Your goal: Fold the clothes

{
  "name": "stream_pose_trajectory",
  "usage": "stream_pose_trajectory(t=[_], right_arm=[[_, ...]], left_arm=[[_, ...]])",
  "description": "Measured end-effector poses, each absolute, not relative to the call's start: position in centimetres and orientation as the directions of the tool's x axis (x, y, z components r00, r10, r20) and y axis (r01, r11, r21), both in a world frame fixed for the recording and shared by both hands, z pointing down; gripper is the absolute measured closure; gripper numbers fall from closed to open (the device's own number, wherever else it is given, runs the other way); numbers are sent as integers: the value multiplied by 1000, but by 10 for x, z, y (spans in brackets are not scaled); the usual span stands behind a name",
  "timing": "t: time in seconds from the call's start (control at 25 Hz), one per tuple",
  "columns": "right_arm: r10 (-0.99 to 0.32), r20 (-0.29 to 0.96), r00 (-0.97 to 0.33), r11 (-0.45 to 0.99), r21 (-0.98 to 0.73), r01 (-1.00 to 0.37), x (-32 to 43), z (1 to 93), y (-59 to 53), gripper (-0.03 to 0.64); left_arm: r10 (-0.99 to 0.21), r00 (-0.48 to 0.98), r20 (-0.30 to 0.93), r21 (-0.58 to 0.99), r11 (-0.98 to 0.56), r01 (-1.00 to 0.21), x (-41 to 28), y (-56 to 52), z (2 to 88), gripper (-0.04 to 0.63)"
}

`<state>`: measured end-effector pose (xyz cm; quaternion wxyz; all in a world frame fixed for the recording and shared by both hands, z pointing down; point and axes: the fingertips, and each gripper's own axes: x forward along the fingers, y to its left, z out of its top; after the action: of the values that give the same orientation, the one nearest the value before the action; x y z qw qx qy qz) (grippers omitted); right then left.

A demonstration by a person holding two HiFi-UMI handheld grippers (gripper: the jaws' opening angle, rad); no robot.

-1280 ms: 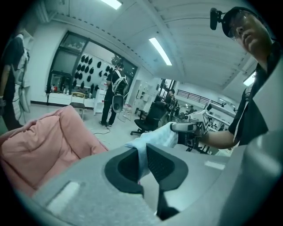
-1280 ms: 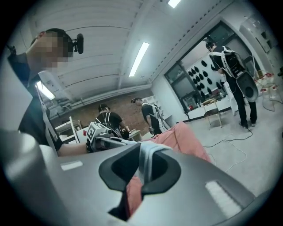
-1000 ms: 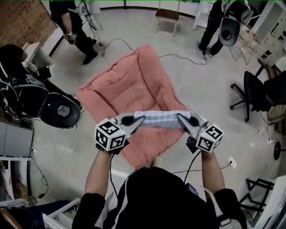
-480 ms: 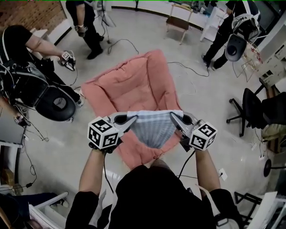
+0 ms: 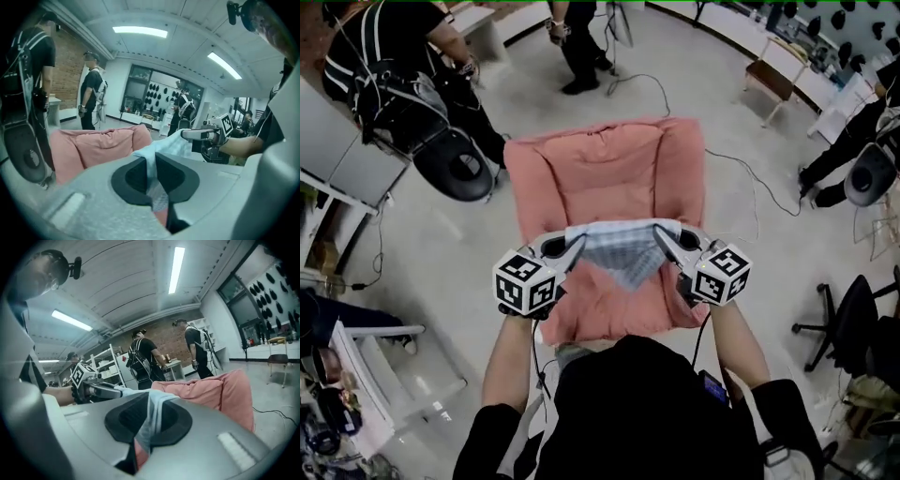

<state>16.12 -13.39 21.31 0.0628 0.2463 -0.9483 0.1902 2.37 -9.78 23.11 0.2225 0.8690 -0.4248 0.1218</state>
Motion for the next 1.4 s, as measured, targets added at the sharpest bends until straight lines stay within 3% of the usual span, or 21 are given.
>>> stream_pose_trajectory(t=[0.32,1.04,1.4], right_arm=[[-274,277,-921,899,-267,-347,147,221,-158,604],[-258,356,-898,882,-292,-369,94,258,-210,604],[-191,364,-911,869,-370,-330,112,308,-159,604]], left_arm=[[-740,507,442,284,-421,-862,20,-95,237,571],[-706,505,496,330,-385,-862,-33,-157,278,571],[-690,498,525,351,-358,-865,-18,-118,327,571]])
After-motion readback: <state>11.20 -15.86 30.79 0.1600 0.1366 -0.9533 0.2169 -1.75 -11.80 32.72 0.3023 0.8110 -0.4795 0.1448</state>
